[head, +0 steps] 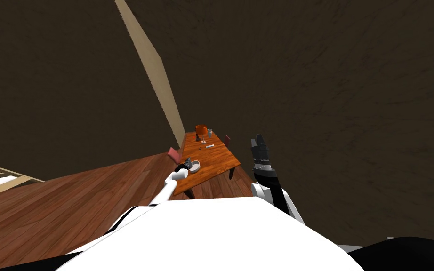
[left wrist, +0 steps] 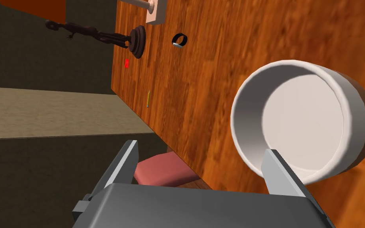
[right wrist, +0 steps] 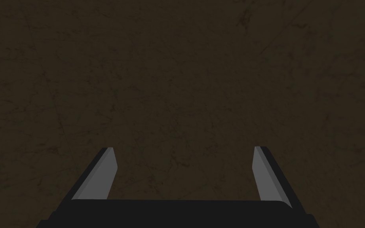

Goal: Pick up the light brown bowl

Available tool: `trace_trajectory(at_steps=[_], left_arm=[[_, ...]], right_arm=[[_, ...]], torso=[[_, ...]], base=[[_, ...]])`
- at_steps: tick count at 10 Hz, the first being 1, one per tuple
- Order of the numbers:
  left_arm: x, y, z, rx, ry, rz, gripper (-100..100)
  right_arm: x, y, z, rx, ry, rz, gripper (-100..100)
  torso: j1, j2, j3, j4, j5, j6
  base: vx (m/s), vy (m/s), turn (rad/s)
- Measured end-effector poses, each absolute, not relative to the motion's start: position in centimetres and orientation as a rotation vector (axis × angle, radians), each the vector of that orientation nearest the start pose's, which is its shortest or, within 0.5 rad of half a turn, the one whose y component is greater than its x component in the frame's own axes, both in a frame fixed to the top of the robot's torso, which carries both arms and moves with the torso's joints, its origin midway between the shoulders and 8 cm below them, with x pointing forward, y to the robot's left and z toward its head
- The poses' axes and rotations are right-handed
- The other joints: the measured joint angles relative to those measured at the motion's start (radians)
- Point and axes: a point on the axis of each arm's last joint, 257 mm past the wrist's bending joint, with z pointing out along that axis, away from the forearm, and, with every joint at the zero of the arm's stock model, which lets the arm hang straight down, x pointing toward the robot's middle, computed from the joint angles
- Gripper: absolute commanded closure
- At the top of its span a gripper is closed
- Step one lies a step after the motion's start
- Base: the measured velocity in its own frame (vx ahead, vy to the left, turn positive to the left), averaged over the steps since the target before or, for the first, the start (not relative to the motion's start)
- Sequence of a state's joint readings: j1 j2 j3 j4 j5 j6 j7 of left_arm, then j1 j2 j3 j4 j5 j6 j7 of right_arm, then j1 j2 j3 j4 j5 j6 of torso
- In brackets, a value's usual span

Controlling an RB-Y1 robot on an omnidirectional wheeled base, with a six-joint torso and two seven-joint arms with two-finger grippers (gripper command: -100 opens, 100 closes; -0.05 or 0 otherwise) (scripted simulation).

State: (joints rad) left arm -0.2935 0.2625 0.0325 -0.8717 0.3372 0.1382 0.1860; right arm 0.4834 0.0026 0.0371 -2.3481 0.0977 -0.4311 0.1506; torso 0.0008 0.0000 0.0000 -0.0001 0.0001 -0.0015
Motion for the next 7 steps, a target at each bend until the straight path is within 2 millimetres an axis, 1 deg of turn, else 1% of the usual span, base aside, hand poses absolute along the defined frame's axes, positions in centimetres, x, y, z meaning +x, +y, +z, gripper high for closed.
trace_trajectory(at_steps=[1,2,3,4,5,7], left_arm=[[55.5,34.3,-42.6,-1.891,1.305,-0.974,-100],[55.2,34.6,-43.3,-1.92,1.313,-0.951,-100],[54.9,34.5,-43.8,-1.936,1.319,-0.937,-100],[55.1,34.5,-44.0,-1.956,1.323,-0.93,-100],[54.7,34.5,-44.7,-1.979,1.33,-0.913,-100],[54.4,34.8,-45.8,-2.022,1.339,-0.881,-100]], right_arm=[[34.5,-25.4,4.6,0.534,0.686,1.142,0],[34.5,-25.4,4.6,0.534,0.686,1.142,0],[34.5,-25.4,4.6,0.534,0.686,1.142,0],[34.5,-25.4,4.6,0.534,0.686,1.142,0],[34.5,-25.4,4.6,0.534,0.686,1.142,0],[34.5,-25.4,4.6,0.534,0.686,1.142,0]], torso=[[0.0,0.0,0.0,0.0,0.0,0.001],[0.0,0.0,0.0,0.0,0.0,0.0],[0.0,0.0,0.0,0.0,0.0,0.0],[0.0,0.0,0.0,0.0,0.0,0.001],[0.0,0.0,0.0,0.0,0.0,0.0],[0.0,0.0,0.0,0.0,0.0,0.001]], base=[[0.001,0.011,-0.096],[0.001,0.007,0.002],[0.0,0.007,-0.117],[0.001,0.012,-0.081],[0.0,0.007,0.008],[0.002,0.012,-0.097]])
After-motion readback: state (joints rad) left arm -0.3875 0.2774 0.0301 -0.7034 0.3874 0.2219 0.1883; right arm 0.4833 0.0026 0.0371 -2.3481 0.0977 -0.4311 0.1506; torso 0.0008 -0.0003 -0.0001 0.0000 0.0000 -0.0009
